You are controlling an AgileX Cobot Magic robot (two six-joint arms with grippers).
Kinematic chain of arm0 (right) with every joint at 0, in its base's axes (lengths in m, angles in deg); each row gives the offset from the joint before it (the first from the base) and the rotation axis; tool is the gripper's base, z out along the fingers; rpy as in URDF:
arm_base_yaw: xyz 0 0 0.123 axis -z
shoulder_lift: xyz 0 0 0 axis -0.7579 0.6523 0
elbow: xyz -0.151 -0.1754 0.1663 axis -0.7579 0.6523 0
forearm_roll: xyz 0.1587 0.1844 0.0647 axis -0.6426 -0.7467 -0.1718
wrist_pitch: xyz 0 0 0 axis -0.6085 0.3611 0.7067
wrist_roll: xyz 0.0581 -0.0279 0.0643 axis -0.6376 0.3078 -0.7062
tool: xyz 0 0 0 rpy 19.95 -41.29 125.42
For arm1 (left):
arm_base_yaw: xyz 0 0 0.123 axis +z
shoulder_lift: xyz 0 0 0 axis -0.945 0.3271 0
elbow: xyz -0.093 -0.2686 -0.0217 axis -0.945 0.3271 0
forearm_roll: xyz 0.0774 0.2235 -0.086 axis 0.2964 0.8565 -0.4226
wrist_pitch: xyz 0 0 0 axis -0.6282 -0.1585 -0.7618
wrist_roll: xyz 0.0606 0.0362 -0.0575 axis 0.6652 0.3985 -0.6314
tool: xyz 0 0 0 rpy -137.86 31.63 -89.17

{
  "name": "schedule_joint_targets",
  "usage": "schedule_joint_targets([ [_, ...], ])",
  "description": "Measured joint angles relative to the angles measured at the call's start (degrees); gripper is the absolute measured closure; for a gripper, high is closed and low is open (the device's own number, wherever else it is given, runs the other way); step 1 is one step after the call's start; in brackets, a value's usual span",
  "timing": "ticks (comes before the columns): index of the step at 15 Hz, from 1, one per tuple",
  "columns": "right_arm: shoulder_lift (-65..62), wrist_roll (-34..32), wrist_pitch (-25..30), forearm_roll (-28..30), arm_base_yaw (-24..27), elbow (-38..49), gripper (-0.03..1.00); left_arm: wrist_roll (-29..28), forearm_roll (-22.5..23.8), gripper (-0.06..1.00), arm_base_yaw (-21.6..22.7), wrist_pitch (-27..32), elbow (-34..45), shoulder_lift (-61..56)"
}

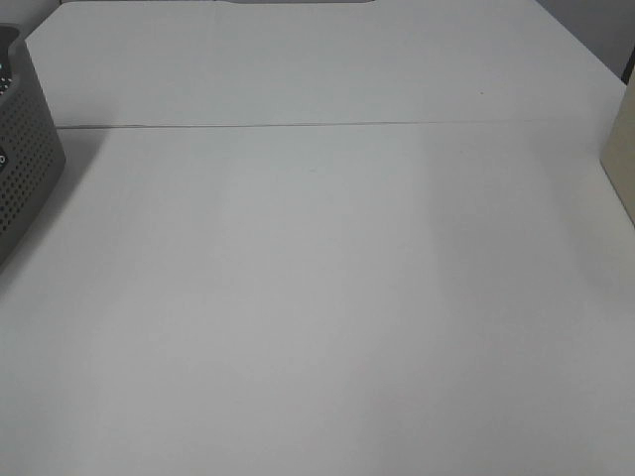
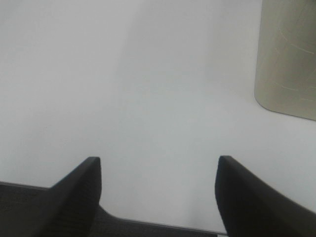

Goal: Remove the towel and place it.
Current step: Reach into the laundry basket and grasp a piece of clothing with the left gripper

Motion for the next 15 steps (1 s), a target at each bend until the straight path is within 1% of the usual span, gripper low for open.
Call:
schedule_joint_targets([
  [15,0.0,0.0,0.0,0.1,0.0,0.0,0.32,0.0,0.0,0.18,0.0,0.0,0.0,0.0],
])
